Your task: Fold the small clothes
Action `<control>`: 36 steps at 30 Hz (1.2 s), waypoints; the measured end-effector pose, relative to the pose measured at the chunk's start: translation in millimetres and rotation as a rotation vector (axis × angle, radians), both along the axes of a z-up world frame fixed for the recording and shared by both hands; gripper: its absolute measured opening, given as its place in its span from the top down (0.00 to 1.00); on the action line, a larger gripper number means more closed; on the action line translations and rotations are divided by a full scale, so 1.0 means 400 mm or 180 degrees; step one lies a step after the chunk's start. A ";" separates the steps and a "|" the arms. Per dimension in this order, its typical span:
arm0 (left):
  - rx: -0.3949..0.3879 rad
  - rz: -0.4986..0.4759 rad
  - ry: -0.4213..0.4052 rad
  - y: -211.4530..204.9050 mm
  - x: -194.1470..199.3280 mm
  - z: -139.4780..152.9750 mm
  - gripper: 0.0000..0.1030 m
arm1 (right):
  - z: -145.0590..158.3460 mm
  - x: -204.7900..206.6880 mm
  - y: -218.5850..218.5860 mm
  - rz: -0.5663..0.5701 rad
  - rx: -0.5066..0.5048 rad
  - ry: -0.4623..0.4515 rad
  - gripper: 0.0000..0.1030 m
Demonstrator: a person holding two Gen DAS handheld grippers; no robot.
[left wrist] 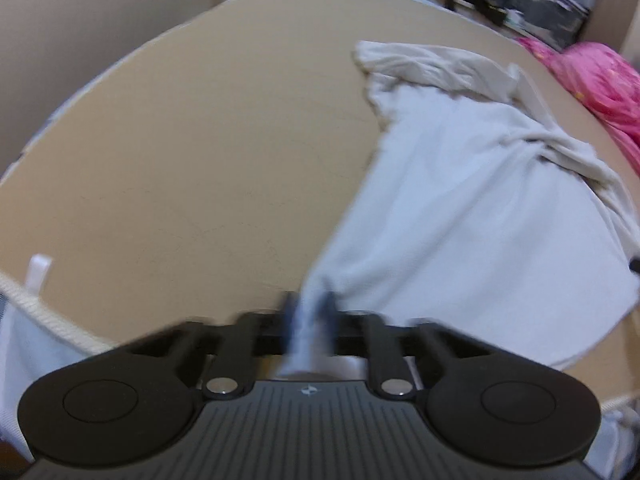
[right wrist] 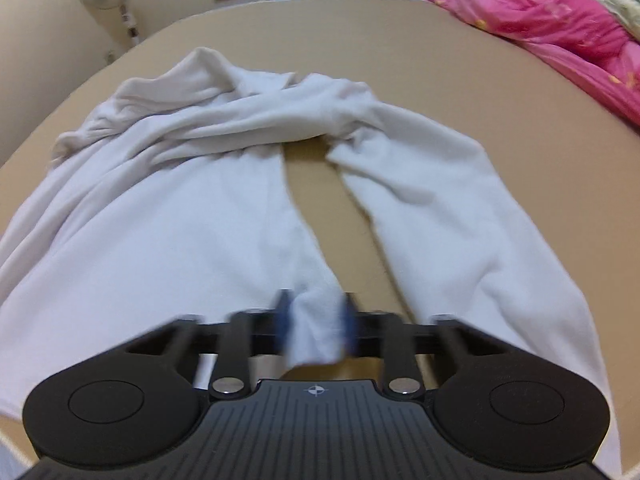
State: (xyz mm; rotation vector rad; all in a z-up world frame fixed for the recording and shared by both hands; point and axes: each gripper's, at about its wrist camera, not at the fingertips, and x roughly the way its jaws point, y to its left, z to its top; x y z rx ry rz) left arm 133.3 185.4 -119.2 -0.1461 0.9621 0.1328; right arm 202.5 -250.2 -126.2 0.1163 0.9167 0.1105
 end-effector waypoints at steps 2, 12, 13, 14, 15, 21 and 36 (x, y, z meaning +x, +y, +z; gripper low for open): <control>0.0098 -0.0003 -0.0042 -0.014 -0.009 0.011 0.98 | 0.056 -0.045 -0.019 -0.0030 0.0123 -0.0185 0.93; -0.0090 -0.0556 0.0258 -0.003 -0.199 0.109 1.00 | 0.166 -0.444 -0.170 -0.0352 0.0498 0.0327 0.93; -0.0133 -0.0629 0.0362 -0.009 -0.198 0.097 0.99 | 0.148 -0.454 -0.171 -0.0313 0.0461 0.0500 0.93; -0.0106 -0.0642 0.0338 -0.015 -0.195 0.100 0.97 | 0.139 -0.457 -0.169 -0.0284 0.0337 0.0582 0.92; -0.0041 -0.0603 0.0240 -0.020 -0.192 0.111 0.95 | 0.138 -0.455 -0.171 -0.0291 0.0195 0.0586 0.91; -0.0180 -0.0395 -0.0189 -0.049 -0.143 0.166 0.82 | 0.192 -0.401 -0.308 -0.0943 0.0201 -0.0125 0.67; 0.0684 -0.0424 -0.0698 -0.095 0.152 0.200 0.73 | -0.032 -0.048 -0.386 -0.1005 0.0019 0.0512 0.79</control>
